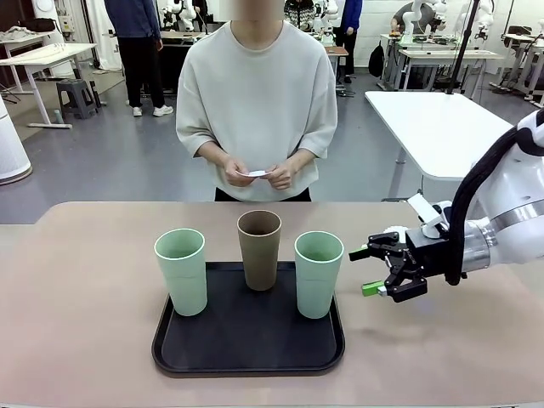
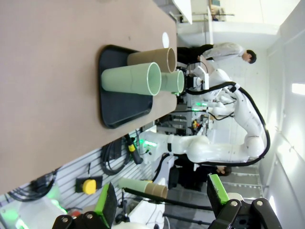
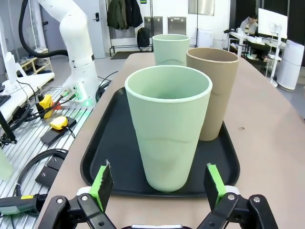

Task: Place coasters on the table and set cups on them.
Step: Pick up one Reusable plastic cup and place it on a coaster set by the human.

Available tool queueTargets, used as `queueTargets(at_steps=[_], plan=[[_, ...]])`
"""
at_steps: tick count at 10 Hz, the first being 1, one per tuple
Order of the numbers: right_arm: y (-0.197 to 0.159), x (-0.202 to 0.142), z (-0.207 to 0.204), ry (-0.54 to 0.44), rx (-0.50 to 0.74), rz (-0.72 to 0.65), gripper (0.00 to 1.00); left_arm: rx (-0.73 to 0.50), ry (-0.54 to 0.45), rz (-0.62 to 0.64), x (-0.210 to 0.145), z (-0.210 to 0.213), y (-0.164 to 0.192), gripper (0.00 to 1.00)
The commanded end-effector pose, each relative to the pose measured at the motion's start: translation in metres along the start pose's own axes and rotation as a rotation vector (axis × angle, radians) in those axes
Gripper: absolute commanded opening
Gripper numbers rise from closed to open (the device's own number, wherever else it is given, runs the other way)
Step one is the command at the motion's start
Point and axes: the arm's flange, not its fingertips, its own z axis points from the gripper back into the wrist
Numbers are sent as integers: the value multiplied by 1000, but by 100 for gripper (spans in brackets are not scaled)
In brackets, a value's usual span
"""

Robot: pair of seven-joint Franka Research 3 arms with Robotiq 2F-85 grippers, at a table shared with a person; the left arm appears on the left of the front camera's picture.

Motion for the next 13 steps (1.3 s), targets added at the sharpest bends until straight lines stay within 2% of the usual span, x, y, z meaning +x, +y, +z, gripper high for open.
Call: queueTargets(at_steps=[1,7,13], plan=[[-8,-4,-15,-3,-27,10,100,-10,-7,0,-1,0,-1,100],[-24,-12,-33,16,-43,-6,100,-10,-7,0,-1,0,-1,100],[-27,-15,-50,11,-5,-23,100,-10,-7,0,-1,0,-1,100]])
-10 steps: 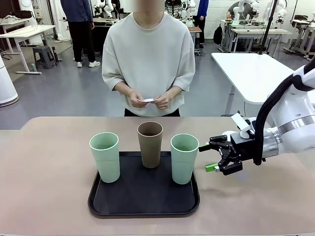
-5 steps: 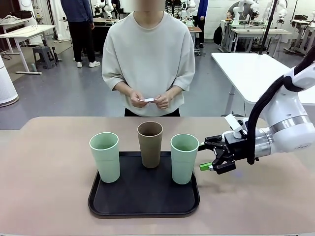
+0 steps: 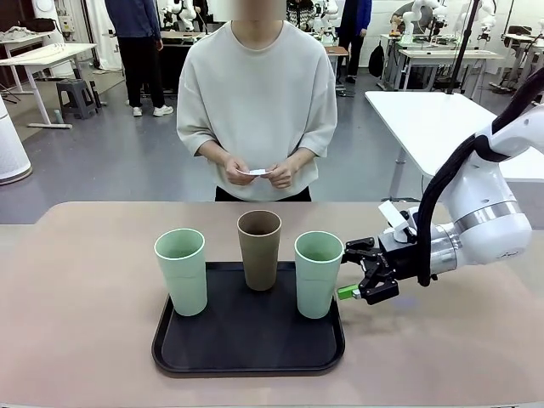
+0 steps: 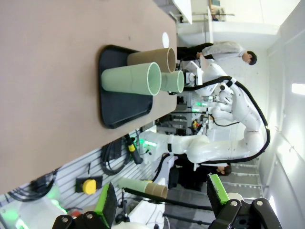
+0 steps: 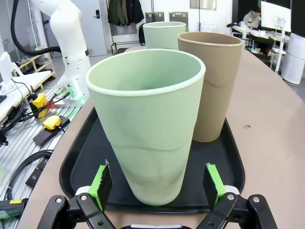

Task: Place coasters on the table and set cups on them.
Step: Pick up one Reusable plastic cup and place it on a coaster set by the human.

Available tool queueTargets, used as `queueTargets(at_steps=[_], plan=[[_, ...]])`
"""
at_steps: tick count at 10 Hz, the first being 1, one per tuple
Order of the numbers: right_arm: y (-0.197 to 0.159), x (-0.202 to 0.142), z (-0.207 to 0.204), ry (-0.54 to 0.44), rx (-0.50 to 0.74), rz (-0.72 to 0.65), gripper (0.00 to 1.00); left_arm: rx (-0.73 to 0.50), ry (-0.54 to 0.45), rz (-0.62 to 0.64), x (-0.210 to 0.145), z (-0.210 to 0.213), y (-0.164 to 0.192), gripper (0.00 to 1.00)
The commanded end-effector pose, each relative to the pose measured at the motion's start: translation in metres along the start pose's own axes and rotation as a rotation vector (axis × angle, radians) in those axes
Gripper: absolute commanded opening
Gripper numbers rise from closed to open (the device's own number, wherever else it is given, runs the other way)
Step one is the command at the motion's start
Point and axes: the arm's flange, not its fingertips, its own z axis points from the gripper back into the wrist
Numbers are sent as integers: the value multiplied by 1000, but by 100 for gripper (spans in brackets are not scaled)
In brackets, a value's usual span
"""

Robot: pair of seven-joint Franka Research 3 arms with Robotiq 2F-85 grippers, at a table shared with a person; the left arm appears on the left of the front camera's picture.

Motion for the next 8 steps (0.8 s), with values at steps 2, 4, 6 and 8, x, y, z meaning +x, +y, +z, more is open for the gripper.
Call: queueTargets(at_steps=[2,4,6,8], plan=[[-6,0,-9,-10,-23,8,100,-10,-7,0,-1,0,-1,100],[-7,0,-12,-17,-18,18,100,-10,-7,0,-1,0,-1,100],[-9,0,-15,-26,-19,24,100,-10,-7,0,-1,0,-1,100],[-11,2,-18,-35,-16,31,100,-10,-7,0,-1,0,-1,100]])
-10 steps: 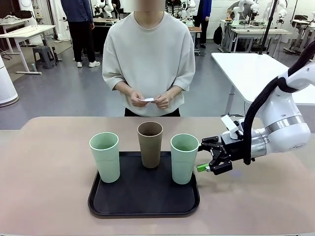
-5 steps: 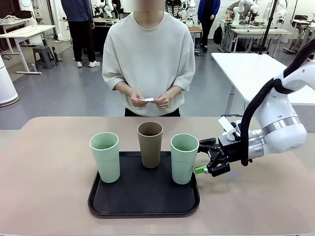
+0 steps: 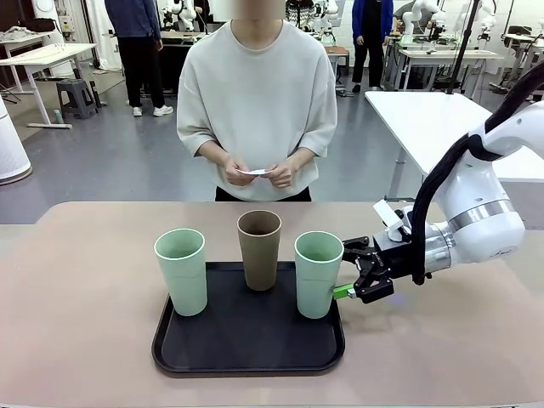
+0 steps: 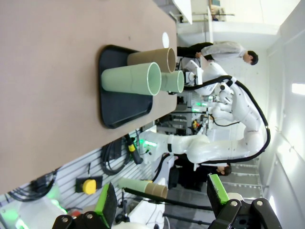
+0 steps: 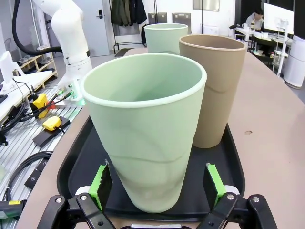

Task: Place coasters on the table and set cups on them.
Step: Pick up one Reusable plastic cup and place it on a coaster set by the human.

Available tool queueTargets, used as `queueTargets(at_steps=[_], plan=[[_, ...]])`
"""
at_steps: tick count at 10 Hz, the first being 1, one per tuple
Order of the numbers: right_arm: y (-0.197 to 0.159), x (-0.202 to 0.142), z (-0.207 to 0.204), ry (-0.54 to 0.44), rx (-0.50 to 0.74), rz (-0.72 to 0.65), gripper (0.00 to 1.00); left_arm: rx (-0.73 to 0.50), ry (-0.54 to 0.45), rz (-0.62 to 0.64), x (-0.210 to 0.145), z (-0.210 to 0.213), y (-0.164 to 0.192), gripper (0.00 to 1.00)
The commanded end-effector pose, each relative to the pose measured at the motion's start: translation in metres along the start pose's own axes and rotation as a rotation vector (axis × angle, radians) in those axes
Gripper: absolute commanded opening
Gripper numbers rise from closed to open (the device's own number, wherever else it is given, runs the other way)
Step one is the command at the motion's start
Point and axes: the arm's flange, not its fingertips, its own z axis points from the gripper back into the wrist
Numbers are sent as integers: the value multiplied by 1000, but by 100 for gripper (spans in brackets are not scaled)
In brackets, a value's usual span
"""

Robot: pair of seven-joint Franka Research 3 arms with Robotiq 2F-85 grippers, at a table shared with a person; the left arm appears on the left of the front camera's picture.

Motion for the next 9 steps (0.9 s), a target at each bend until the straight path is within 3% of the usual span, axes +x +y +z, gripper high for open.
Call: queueTargets(at_steps=[1,9], plan=[[-6,-1,-13,-30,-23,20,100,-10,-7,0,-1,0,-1,100],[-6,-1,-32,-17,6,-4,100,-10,-7,0,-1,0,-1,100]])
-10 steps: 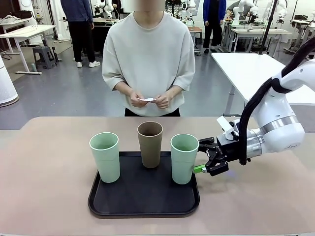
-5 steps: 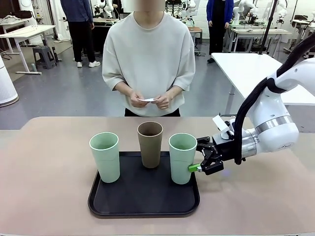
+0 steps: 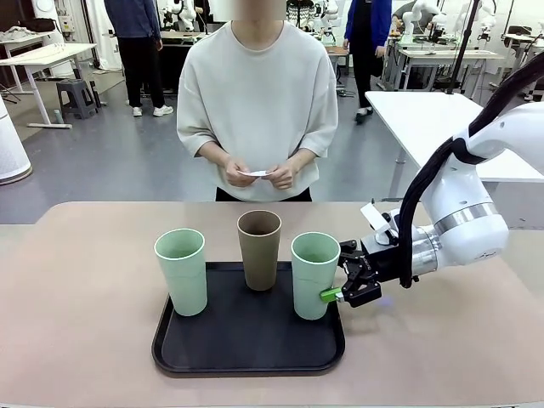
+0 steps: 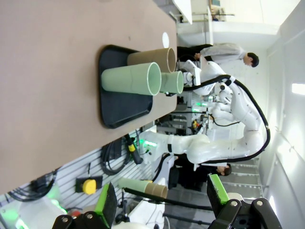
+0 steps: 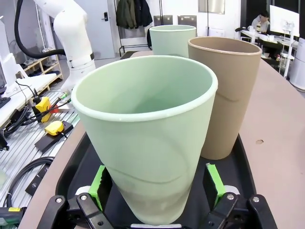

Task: Place coasters on the table and set cups on them.
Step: Pick up one Reusable plastic cup and place it on a coaster set by the human.

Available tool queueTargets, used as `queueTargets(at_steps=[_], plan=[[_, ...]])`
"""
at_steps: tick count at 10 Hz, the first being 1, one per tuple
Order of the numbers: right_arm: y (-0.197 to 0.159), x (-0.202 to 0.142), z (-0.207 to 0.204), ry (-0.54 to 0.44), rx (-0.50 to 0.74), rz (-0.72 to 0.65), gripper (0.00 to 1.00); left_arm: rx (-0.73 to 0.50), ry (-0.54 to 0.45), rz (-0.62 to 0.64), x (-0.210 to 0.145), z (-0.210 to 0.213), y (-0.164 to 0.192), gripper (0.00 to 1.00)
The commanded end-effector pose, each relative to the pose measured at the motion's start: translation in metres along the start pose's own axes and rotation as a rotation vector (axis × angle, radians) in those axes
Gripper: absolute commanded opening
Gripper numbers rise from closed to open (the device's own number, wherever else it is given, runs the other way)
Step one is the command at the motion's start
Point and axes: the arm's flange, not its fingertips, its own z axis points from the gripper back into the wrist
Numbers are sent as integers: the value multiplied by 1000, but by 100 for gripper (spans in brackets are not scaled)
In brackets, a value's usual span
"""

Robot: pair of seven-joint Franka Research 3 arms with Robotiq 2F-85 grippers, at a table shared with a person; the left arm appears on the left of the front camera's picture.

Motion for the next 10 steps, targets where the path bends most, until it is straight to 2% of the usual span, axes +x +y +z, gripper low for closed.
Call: queueTargets(at_steps=[1,9,10], plan=[[-8,-1,-9,-2,-25,1,100,-10,-7,0,-1,0,-1,100],[-8,-6,-29,-18,6,7,100,-10,-7,0,-1,0,-1,100],[-9,-8,-28,-34,22,29,63,-10,-7,0,-1,0,-1,100]])
